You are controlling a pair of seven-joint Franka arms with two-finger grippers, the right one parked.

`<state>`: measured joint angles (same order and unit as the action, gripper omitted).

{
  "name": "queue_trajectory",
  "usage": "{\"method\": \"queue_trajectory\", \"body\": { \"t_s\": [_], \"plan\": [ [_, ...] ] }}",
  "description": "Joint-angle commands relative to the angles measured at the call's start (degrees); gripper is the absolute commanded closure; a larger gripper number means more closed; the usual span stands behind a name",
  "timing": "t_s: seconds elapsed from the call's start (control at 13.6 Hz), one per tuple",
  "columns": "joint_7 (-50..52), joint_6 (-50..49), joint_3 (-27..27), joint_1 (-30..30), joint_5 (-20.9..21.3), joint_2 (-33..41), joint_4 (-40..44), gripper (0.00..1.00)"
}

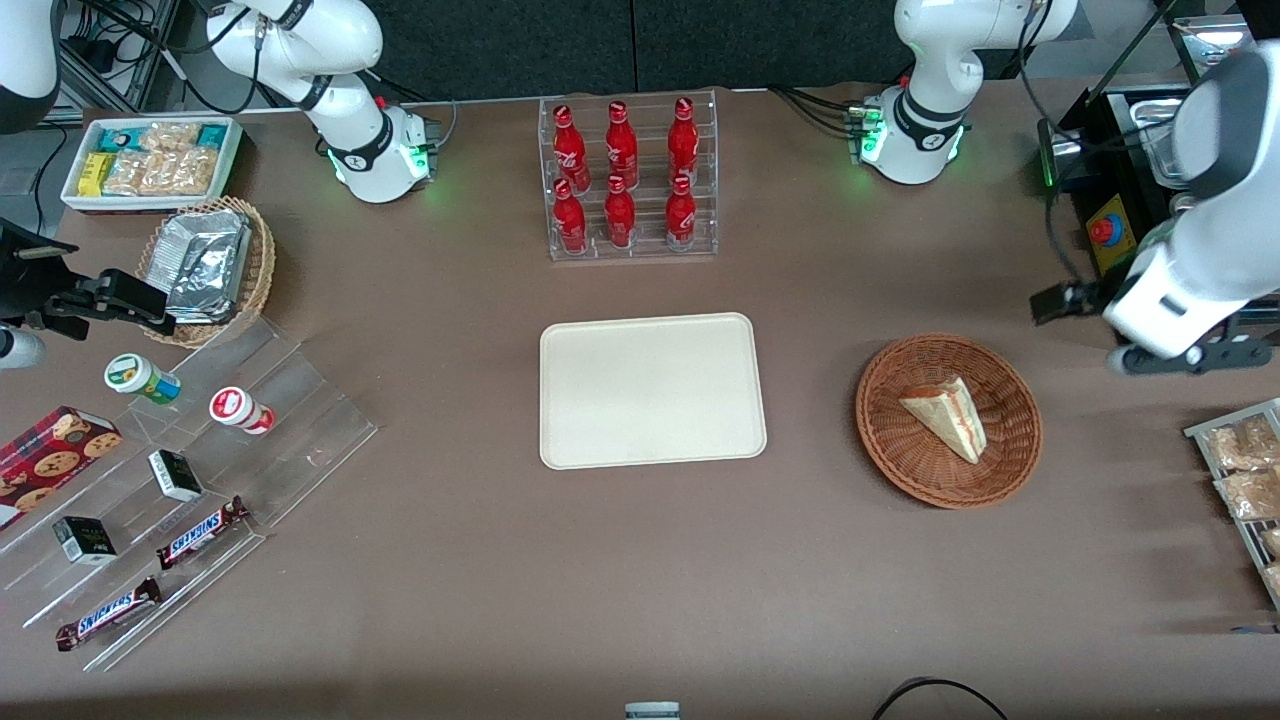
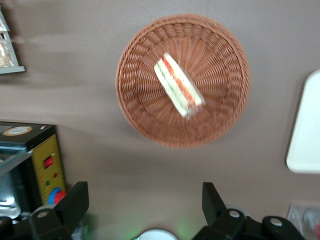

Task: Place sandwich from basket to tray
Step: 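Move the left gripper over the wrapped sandwich in the wicker basket, then lower the left gripper and close it on the wrapped sandwich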

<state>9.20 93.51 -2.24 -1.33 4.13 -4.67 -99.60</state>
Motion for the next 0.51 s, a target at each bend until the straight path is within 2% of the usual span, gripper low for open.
{"method": "queue_trajectory", "body": {
  "t_s": [0.0, 0.22, 0.44],
  "plan": [
    [10.00, 12.34, -0.05, -0.60, 0.96, 1.59, -10.23, 0.00],
    [24.59, 25.10, -0.14, -1.92, 0.44, 0.54, -17.80, 0.00],
    [31.04, 35.30, -0.14, -2.36, 0.09, -0.08, -24.30, 0.00]
  ]
}}
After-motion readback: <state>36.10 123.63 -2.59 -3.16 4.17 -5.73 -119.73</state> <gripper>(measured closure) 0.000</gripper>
